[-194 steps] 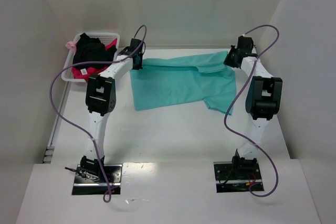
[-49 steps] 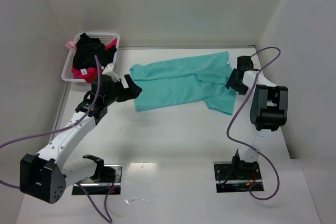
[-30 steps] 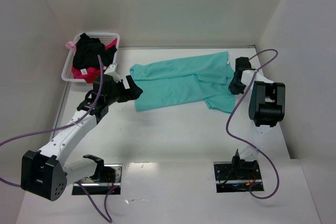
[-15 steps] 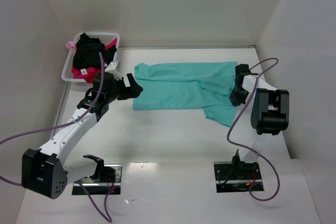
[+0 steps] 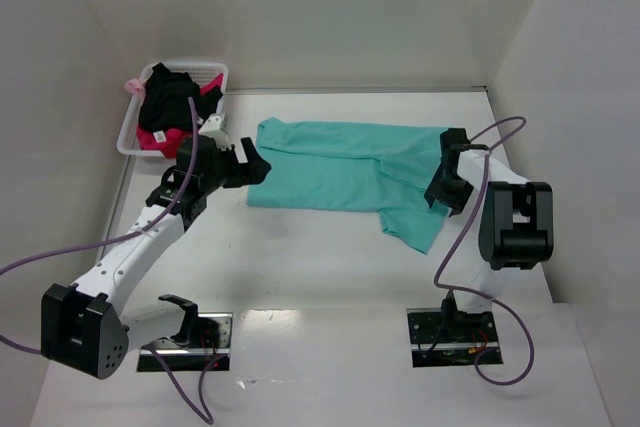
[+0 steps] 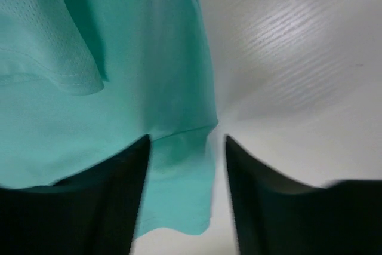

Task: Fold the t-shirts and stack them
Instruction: Fold the flattened tshirt in 1/3 of the way

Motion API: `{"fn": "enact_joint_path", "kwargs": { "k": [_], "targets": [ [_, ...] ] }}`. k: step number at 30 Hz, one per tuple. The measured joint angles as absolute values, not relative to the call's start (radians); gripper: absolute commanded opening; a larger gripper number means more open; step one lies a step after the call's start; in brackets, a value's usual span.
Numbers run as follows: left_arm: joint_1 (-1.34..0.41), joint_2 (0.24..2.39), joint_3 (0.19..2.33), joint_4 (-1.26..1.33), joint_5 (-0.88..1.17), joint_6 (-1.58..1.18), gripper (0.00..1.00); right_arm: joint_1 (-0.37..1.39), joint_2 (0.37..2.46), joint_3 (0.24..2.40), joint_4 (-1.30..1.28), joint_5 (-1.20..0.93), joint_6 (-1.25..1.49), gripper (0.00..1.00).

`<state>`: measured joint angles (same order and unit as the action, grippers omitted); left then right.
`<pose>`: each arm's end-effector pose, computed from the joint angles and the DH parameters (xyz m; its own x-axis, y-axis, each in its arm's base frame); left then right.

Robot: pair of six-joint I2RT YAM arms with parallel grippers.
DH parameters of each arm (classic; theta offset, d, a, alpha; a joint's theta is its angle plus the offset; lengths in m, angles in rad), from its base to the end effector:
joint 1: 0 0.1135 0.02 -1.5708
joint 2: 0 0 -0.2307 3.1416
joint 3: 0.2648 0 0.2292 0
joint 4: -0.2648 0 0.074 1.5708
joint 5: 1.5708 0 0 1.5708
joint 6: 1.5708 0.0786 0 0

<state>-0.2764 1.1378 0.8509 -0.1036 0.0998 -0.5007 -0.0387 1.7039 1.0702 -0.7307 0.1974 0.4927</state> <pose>0.2798 -0.0875 0.2599 -0.4941 -0.3563 -0.7930 0.1402 0.8676 -0.4772 0.2945 -0.0268 0.1116 -0.8248 0.4961 -0.2714 0.5314 0.8440 -0.0722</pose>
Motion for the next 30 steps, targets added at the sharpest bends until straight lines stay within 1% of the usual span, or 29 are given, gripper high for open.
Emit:
{"fn": "enact_joint_path", "kwargs": {
  "k": [1, 3, 5, 11, 14, 20, 24, 30],
  "targets": [
    [-0.276, 1.138, 0.851, -0.104, 0.094, -0.501, 1.0, -0.039, 1.696, 1.07, -0.734, 0.2, 0.494, 0.74],
    [-0.276, 1.138, 0.851, -0.104, 0.079, -0.5, 1.0, -0.039, 1.681, 1.074, -0.745, 0.205, 0.504, 0.85],
    [-0.276, 1.141, 0.855, -0.105, 0.057, -0.5, 1.0, -0.039, 1.664, 1.089, -0.765, 0.21, 0.512, 1.0],
    [-0.276, 1.246, 0.929, -0.092, -0.006, -0.499, 1.0, -0.039, 1.616, 1.258, -0.765, 0.193, 0.516, 1.0],
    [-0.276, 1.326, 0.991, -0.083, -0.027, -0.487, 1.0, -0.036, 1.583, 1.336, -0.694, 0.134, 0.516, 1.0],
    [-0.26, 1.431, 1.133, -0.036, -0.048, -0.443, 1.0, 0.005, 1.563, 1.398, -0.519, 0.055, 0.497, 1.0],
    [-0.216, 1.489, 1.199, 0.075, -0.016, -0.444, 1.0, 0.017, 1.609, 1.461, -0.455, 0.025, 0.475, 1.0],
    [-0.198, 1.678, 1.303, 0.188, 0.054, -0.366, 1.0, 0.017, 1.759, 1.562, -0.388, 0.022, 0.443, 1.0]
  ]
}}
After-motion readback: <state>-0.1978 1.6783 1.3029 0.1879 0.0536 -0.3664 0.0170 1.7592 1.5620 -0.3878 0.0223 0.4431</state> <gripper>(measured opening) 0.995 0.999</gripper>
